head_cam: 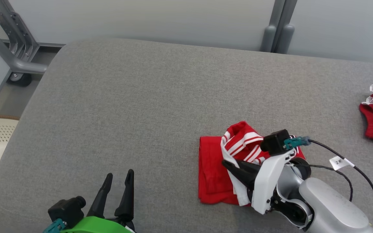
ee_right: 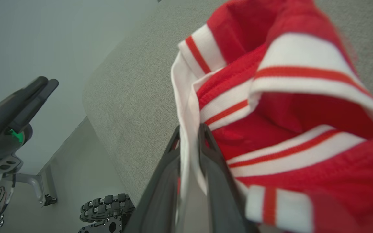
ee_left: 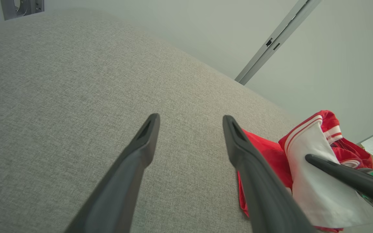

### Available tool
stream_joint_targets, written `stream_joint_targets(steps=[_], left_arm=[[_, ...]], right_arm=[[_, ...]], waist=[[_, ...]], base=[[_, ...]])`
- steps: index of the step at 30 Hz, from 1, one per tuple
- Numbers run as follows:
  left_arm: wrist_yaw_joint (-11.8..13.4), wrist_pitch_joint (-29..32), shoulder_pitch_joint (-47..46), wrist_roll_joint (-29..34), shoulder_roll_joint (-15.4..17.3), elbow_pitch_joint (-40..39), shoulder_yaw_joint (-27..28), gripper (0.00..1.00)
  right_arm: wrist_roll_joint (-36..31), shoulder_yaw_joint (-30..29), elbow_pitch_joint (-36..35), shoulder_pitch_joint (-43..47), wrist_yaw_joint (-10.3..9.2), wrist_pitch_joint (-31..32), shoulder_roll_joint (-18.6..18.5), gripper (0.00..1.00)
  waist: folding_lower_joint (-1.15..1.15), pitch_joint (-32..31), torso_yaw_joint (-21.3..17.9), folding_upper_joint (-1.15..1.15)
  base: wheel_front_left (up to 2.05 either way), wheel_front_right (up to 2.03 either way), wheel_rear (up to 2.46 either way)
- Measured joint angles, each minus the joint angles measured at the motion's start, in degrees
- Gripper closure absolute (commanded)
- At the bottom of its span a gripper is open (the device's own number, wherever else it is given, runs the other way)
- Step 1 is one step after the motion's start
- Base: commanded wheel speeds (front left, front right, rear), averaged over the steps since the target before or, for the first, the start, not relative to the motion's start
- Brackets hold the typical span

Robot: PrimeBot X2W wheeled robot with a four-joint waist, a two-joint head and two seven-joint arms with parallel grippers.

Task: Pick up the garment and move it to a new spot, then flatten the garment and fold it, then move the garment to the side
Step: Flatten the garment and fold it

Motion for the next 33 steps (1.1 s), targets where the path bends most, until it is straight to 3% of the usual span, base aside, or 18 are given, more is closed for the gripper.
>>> stream_joint_targets(steps=[1,2,10,16,19,25,33], left_arm=[[0.0,-0.01,0.0,0.0,-0.04,0.03,0.16,0.0],[0.0,-0.02,0.0,0.0,-0.05,0.05,0.37,0.0],[0.0,-0.02,0.0,0.0,-0.09,0.13,0.98,0.0],[0.0,-0.05,0.01,0.01,-0.1,0.19,1.49,0.0],[0.0,-0.08,0.02,0.11,-0.1,0.14,1.58,0.0],[0.0,-0.1,0.07,0.52,-0.11,-0.29,1.56,0.0],[0.0,-0.09,0.09,1.47,-0.16,-1.32,1.31,0.0]], right_arm=[[-0.57,0.74,0.45,-0.57,0.0,0.11,0.46,0.16],[-1.09,1.25,0.77,-1.12,0.0,0.14,1.05,0.0],[-2.48,2.94,0.85,-4.2,0.01,-0.07,4.16,0.0],[-2.52,1.21,-2.57,-7.4,0.09,-3.6,5.5,0.0],[-3.53,-1.77,-2.8,-8.06,-0.07,-5.61,3.54,0.0],[-3.27,-9.06,0.24,-4.78,-4.34,-8.33,-3.56,0.0],[1.92,-14.61,5.56,4.67,-7.01,-10.68,-5.59,0.0]], waist=[[0.0,0.06,0.24,0.0],[0.0,0.11,0.4,0.0],[0.0,-0.04,0.64,0.0],[0.0,-0.41,-0.36,0.0],[0.0,-0.67,-1.14,0.0],[0.0,-0.95,-3.12,0.0],[0.0,0.48,-4.67,0.0]], base=[[0.0,0.0,0.0],[0.0,0.0,0.0],[0.0,0.0,0.0],[0.0,0.0,0.0],[0.0,0.0,0.0],[0.0,0.0,0.0],[0.0,0.0,0.0]])
